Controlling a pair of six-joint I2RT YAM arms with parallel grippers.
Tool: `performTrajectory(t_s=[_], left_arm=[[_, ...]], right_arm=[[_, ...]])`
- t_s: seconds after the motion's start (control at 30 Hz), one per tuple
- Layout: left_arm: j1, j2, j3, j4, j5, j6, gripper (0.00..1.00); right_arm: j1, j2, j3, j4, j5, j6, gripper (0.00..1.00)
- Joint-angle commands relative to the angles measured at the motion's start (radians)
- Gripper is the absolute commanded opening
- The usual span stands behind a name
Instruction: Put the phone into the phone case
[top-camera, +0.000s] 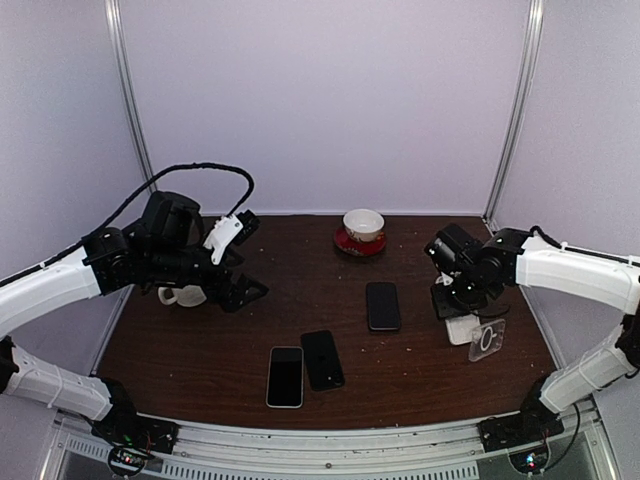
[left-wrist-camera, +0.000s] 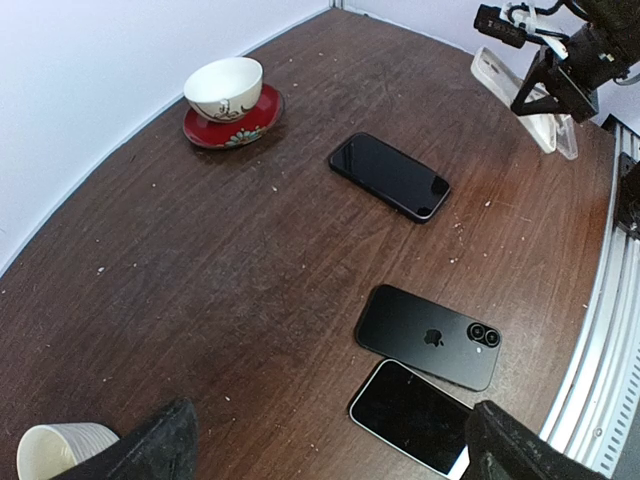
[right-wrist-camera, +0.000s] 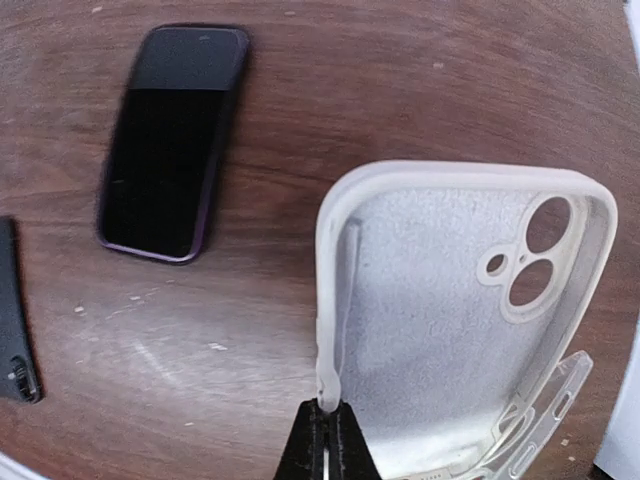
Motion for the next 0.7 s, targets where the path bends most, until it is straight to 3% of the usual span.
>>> performTrajectory(t_s=[0.0, 0.07, 0.2, 0.33, 0.5, 0.6, 0.67], left_arm=[[0.007, -0.022, -0.012, 0.038, 0.012, 0.011, 0.98], [0.007, -0.022, -0.010, 0.038, 0.018, 0.010, 0.98], [0.008, -0.022, -0.010, 0.038, 0.022, 0.010, 0.98], [0.007, -0.024, -0.010, 0.038, 0.026, 0.009, 0.98], [0.008, -0.018, -0.012, 0.037, 0.017, 0.010, 0.97], [0.007, -0.018, -0.012, 0.038, 0.020, 0.010, 0.98], [0.007, -0.017, -0.012, 0.038, 0.020, 0.011, 0.98]], right_arm=[[-0.036, 0.034, 0.058, -0.219, 0.270, 0.044, 0.00], [-0.042, 0.017, 0.040, -0.160, 0.195, 0.011, 0.00], [-0.039, -0.046, -0.036, 0.163, -0.139, -0.113, 0.00], [-0.038, -0.012, -0.025, 0.299, -0.109, -0.175, 0.00], [-0.003, 0.106, 0.155, 0.209, -0.165, -0.124, 0.00], [0.097, 0.154, 0.259, -0.010, -0.060, -0.010, 0.00], [0.175, 0.181, 0.252, -0.065, -0.086, 0.110, 0.00]])
